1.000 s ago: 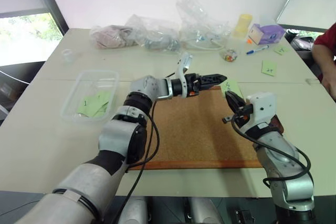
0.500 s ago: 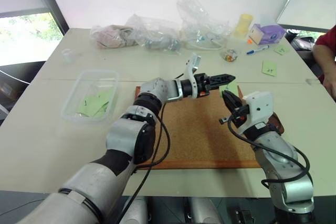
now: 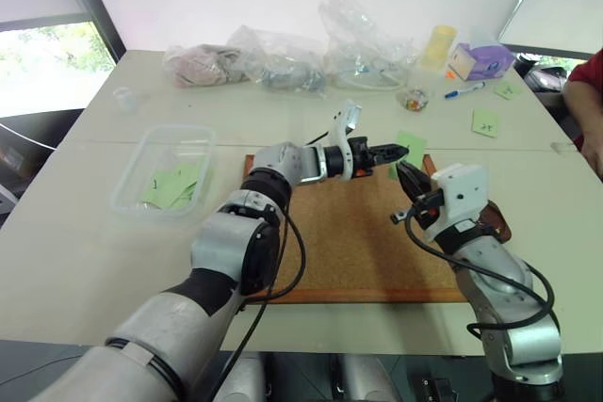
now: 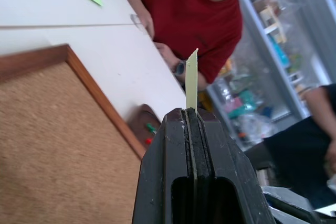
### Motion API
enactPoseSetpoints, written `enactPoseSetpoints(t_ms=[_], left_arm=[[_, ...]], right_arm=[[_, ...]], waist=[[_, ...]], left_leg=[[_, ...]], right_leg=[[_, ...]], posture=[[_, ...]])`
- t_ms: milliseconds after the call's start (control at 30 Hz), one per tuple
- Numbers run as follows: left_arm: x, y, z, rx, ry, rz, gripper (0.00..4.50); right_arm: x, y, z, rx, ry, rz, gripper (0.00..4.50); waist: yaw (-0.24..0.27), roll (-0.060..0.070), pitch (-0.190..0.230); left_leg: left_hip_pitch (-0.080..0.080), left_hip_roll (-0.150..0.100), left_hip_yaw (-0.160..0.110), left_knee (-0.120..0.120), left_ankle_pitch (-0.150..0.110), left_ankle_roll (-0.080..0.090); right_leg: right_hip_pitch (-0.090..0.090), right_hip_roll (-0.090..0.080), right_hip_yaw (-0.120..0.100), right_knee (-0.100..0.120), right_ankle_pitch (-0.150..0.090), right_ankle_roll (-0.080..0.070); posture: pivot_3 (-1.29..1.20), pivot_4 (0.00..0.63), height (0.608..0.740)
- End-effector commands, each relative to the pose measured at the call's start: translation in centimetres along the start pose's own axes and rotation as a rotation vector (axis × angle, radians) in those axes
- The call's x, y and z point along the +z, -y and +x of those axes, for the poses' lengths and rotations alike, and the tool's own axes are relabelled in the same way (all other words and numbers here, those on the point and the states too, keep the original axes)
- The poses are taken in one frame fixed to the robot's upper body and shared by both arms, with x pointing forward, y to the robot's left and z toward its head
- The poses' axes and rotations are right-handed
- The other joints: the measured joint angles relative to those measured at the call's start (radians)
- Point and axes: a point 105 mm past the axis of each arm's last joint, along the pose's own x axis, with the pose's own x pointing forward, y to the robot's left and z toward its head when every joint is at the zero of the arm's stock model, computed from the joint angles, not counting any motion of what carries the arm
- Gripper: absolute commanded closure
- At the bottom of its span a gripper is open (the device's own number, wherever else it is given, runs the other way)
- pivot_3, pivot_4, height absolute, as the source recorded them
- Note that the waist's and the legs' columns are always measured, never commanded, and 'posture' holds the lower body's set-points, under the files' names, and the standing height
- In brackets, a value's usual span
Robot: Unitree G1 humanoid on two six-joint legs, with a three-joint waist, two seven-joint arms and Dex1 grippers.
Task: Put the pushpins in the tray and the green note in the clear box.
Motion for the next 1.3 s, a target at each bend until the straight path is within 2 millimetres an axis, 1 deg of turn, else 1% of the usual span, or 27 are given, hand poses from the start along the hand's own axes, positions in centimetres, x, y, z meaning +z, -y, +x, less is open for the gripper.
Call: enactPoseSetpoints(t_ms=[33, 167, 233, 333, 433, 467, 567, 667, 867, 1067, 1267, 1300], left_arm=[[0.3, -0.2, 0.1, 0.024, 0.005, 0.056, 4.41], [0.4, -0.5, -0.3, 0.025, 0.02, 0.024, 4.41], [0.5, -0.4, -0.5, 0.012, 0.03, -0.009, 4.41], [0.7, -0.3, -0.8, -0.008, 0.04, -0.032, 4.41], [1.2, 0.1, -1.4, -0.055, 0.049, -0.043, 4.41], [1.2, 0.2, -1.7, -0.068, 0.049, -0.044, 4.41], [1.1, 0.7, -2.3, -0.116, 0.036, -0.03, 4.41], [0.6, 1.5, -2.8, -0.165, 0.018, 0.013, 4.41], [-0.6, 3.2, -3.9, -0.214, 0.02, 0.06, 4.41], [-1.2, 3.7, -4.4, -0.196, 0.045, 0.046, 4.41], [-1.3, 3.6, -4.6, -0.183, 0.054, 0.041, 4.41], [-1.3, 3.6, -4.6, -0.182, 0.055, 0.04, 4.5]], right_arm=[[2.0, -0.2, -0.3, -0.008, 0.079, -0.032, 4.5], [3.1, 0.7, -1.0, -0.086, 0.124, 0.028, 4.5], [3.2, 1.7, -1.5, -0.148, 0.137, 0.086, 4.5], [3.1, 3.8, -2.5, -0.256, 0.15, 0.166, 4.5], [1.6, 7.5, -4.4, -0.42, 0.084, 0.155, 4.5], [1.0, 8.4, -5.0, -0.456, 0.054, 0.144, 4.5], [-1.4, 10.1, -6.4, -0.514, -0.073, 0.123, 4.5], [-3.3, 10.6, -7.0, -0.524, -0.166, 0.127, 4.5], [-6.4, 10.4, -7.1, -0.507, -0.292, 0.188, 4.5], [-7.7, 10.6, -6.8, -0.485, -0.323, 0.212, 4.5], [-8.2, 10.8, -6.7, -0.478, -0.334, 0.221, 4.5], [-8.2, 10.8, -6.8, -0.479, -0.334, 0.221, 3.91]], waist=[[0.0, 0.0, 0.0], [0.0, 0.0, 0.0], [0.001, 0.0, 0.0], [0.001, 0.0, 0.0], [0.003, 0.0, 0.0], [0.002, 0.0, 0.0], [-0.001, 0.0, 0.0], [-0.005, 0.001, 0.0], [-0.003, 0.001, -0.001], [0.0, 0.001, -0.001], [0.0, 0.001, -0.001], [0.0, 0.001, -0.001]], left_leg=[[0.0, 0.0, 0.0, 0.0, 0.0, 0.0], [0.0, 0.0, 0.0, 0.0, 0.0, 0.0], [0.0, 0.0, 0.0, 0.0, 0.0, 0.0], [0.0, 0.0, 0.0, 0.0, 0.0, 0.0], [0.0, 0.0, 0.0, 0.0, 0.0, 0.0], [0.0, 0.0, 0.0, 0.0, 0.0, 0.0], [0.0, 0.0, 0.0, 0.0, 0.0, 0.0], [0.0, 0.001, 0.0, 0.0, 0.0, 0.0], [0.001, 0.004, 0.0, 0.0, 0.0, 0.0], [0.001, 0.004, 0.001, 0.0, 0.0, 0.0], [0.001, 0.004, 0.001, 0.0, 0.0, 0.0], [0.001, 0.004, 0.001, 0.0, 0.0, 0.0]], right_leg=[[0.0, 0.0, 0.0, 0.0, 0.0, 0.0], [0.0, 0.0, 0.0, 0.0, 0.0, 0.0], [0.0, 0.0, 0.0, 0.0, 0.0, 0.0], [0.0, 0.0, 0.0, 0.0, 0.0, 0.0], [0.0, 0.0, 0.0, 0.0, 0.0, 0.0], [0.0, 0.0, 0.0, 0.0, 0.0, 0.0], [0.0, 0.0, 0.0, 0.0, 0.0, 0.0], [0.0, 0.0, 0.0, 0.001, 0.0, 0.0], [0.0, 0.0, 0.001, 0.001, 0.0, 0.0], [0.0, 0.0, 0.001, 0.001, 0.0, 0.0], [0.0, 0.0, 0.001, 0.001, 0.0, 0.0], [0.0, 0.0, 0.001, 0.001, 0.0, 0.0]], posture=[[0.0, 0.15, 0.737], [0.0, 0.15, 0.737], [0.0, 0.15, 0.737], [0.0, 0.15, 0.737], [0.0, 0.15, 0.737], [0.0, 0.15, 0.737], [0.0, 0.15, 0.737], [0.0, 0.15, 0.737], [0.0, 0.15, 0.737], [0.0, 0.15, 0.737], [0.0, 0.15, 0.737], [0.0, 0.15, 0.737]])
